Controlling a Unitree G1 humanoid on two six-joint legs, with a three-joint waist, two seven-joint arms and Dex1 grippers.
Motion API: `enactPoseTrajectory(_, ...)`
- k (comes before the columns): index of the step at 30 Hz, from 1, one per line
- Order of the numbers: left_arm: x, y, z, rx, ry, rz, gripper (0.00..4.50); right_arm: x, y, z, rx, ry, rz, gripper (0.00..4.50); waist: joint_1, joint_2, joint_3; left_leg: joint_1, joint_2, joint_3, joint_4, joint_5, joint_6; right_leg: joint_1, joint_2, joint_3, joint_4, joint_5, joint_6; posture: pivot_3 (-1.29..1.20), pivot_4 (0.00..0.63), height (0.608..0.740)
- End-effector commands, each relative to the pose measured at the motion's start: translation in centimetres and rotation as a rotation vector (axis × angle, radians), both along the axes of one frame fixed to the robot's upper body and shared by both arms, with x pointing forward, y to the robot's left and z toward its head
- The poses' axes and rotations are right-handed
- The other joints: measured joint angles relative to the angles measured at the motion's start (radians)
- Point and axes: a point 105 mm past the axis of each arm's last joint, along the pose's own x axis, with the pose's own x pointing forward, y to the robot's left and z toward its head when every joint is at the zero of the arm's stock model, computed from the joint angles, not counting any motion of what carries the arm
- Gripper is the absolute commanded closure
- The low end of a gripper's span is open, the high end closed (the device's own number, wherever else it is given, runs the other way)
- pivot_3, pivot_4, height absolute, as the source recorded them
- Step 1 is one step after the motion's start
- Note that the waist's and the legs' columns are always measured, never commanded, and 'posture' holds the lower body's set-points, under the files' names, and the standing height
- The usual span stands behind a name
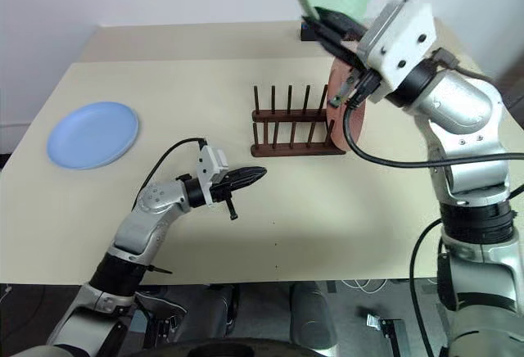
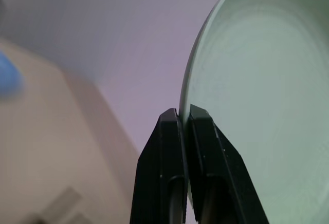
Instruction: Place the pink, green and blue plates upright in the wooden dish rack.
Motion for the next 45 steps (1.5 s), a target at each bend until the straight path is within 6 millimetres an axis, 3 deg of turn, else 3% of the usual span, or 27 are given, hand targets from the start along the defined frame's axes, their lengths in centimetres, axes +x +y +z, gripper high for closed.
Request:
enactPoseTrajectory(1,-0.4,0.2,1.1,-0.021,-0.042,0.001,4.50,-1.4,0.9,-1.0,0.098,0.198,0.162,4.44,0.004,0.000,0.000,0.000,0.000,0.000,0.000,0.000,0.000,0.000,0.000,0.000,0.000,0.000,0.000,0.00,0.150,0.740)
enactPoseTrajectory(8,-0.8,0.5,1.1,-0.018,-0.032,-0.002,4.50,-0.5,0.5,-3.2,0.280,0.453,0.242,4.44,0.015,0.000,0.000,0.000,0.000,0.000,0.000,0.000,0.000,-0.001,0.000,0.000,0.000,0.000,0.000,0.00,0.150,0.740)
enactPoseTrajectory(15,-1.6,0.8,1.4,-0.022,-0.012,-0.022,4.50,0.9,-1.0,-4.1,0.396,0.563,0.226,4.44,0.015,0.000,0.000,0.000,0.000,0.000,0.000,0.000,0.000,-0.001,0.000,0.000,0.000,0.000,0.000,0.00,0.150,0.740)
enactPoseTrajectory(32,-1.8,1.2,1.8,-0.040,0.012,-0.017,4.50,3.0,-2.7,-5.7,0.460,0.655,0.162,4.44,0.014,0.000,0.000,0.000,0.000,0.001,0.000,0.000,0.000,-0.001,0.001,0.000,0.000,0.000,0.000,0.00,0.150,0.740)
enactPoseTrajectory(45,-1.7,1.4,1.3,-0.033,0.011,-0.010,4.50,3.0,-2.7,-6.0,0.468,0.681,0.174,4.44,0.014,0.000,0.000,0.000,0.000,0.001,0.000,0.000,0.000,-0.001,0.001,0.000,0.000,0.000,0.000,0.00,0.150,0.740)
